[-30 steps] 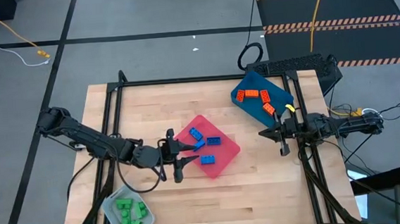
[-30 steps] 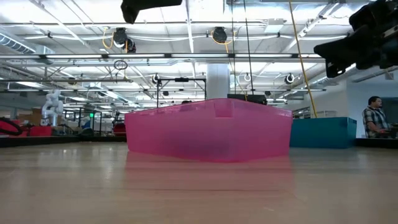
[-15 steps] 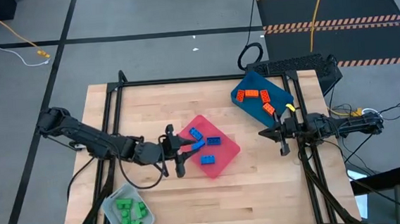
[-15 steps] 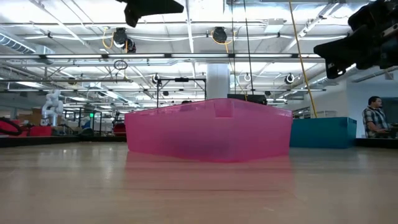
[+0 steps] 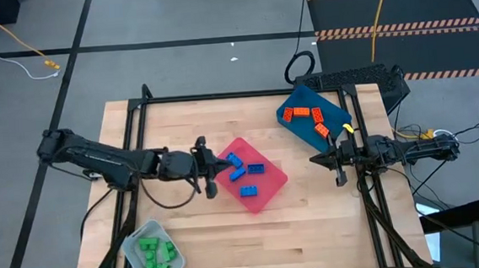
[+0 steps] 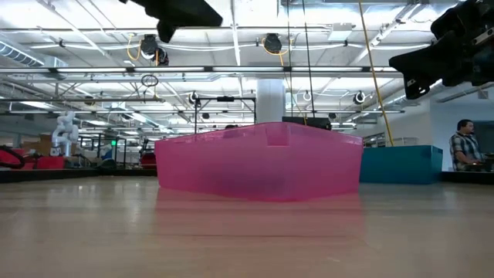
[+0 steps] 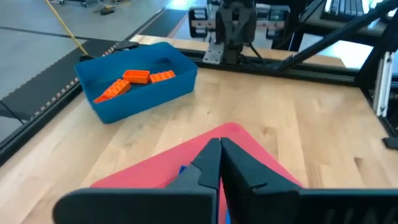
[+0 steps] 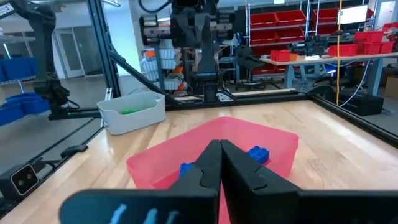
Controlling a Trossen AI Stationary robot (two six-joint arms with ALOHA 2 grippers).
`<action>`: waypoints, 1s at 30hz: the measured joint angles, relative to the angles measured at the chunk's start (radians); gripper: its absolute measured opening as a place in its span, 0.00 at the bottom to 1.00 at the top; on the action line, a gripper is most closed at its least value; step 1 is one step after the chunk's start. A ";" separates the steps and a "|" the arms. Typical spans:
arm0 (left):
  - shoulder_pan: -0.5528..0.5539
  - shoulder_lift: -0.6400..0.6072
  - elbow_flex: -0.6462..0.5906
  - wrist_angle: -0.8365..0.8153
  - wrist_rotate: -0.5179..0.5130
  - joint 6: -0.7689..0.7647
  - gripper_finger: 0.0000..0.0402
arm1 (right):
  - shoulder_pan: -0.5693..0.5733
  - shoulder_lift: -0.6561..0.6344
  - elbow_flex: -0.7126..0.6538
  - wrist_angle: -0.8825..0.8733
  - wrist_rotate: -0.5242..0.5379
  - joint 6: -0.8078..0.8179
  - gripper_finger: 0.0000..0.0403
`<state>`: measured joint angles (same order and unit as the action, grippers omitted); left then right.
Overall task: Sort & place blocks by color
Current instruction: Return to Home Position
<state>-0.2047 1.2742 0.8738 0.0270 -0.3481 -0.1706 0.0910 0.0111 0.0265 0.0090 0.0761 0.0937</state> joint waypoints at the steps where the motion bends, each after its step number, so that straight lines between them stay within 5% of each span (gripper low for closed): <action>1: 0.000 -0.018 0.000 -0.021 0.000 -0.006 0.02 | 0.000 0.001 0.000 0.000 0.000 0.000 0.00; 6: -0.024 -0.124 -0.040 -0.065 0.002 0.014 0.01 | 0.000 0.001 0.000 0.013 0.000 0.000 0.00; 15: -0.003 -0.397 -0.412 0.236 0.053 0.041 0.01 | 0.000 0.001 0.000 0.043 0.002 -0.001 0.00; 24: 0.061 -0.727 -0.658 0.238 0.125 -0.041 0.00 | 0.000 0.000 0.000 0.045 0.001 -0.001 0.00; 30: 0.044 -0.833 -0.771 0.281 0.127 -0.050 0.00 | 0.000 0.000 0.000 0.046 0.001 -0.001 0.00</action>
<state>-0.1605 0.4417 0.1025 0.3081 -0.2211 -0.2203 0.0910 0.0113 0.0261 0.0549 0.0772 0.0929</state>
